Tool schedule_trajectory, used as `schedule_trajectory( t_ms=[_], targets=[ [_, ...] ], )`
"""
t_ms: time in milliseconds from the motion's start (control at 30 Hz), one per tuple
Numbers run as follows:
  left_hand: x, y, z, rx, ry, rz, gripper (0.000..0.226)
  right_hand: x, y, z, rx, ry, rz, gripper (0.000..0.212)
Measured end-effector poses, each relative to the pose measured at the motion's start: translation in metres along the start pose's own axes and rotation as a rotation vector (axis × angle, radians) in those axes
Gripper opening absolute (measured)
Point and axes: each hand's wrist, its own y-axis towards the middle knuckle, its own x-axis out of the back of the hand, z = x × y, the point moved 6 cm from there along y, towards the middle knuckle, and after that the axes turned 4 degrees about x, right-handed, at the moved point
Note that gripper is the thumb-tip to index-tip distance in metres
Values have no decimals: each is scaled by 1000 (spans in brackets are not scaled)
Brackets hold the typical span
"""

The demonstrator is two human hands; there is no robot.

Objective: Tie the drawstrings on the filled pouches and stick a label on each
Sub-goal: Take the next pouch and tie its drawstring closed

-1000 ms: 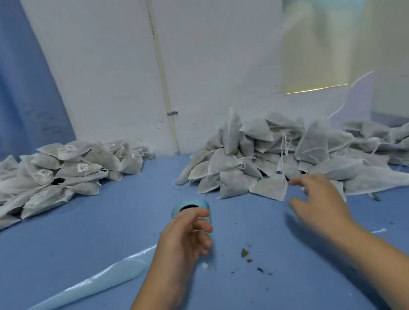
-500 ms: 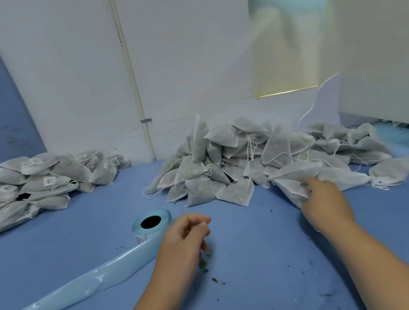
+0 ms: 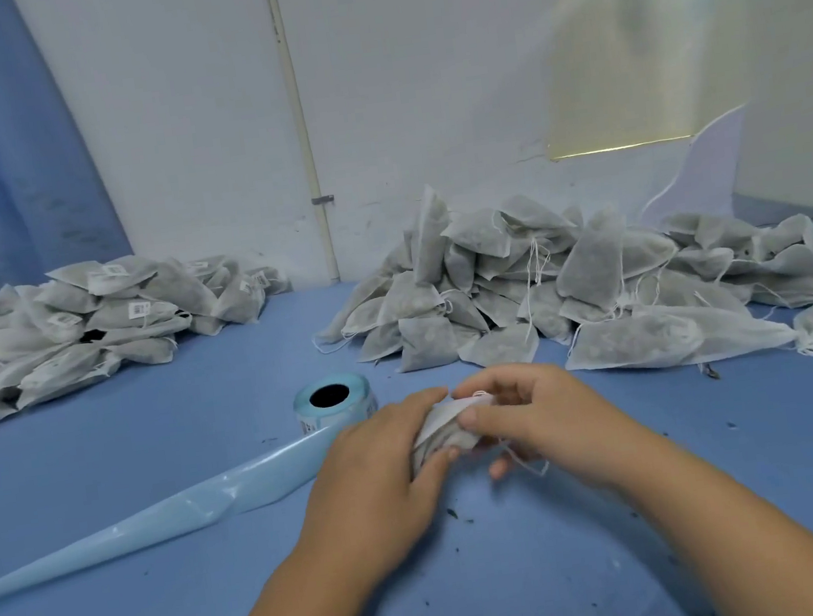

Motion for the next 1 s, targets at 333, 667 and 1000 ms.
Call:
schedule_trajectory(
  t_ms=[333, 667, 1000],
  targets=[
    [9, 2, 0, -7, 264, 54, 53, -6, -13, 12, 7, -210, 249, 18],
    [1, -12, -38, 325, -898, 280, 19, 13, -8, 17, 103, 50, 36, 22],
    [31, -6, -21, 414, -899, -36, 31, -15, -17, 26, 290, -269, -9, 18]
  ],
)
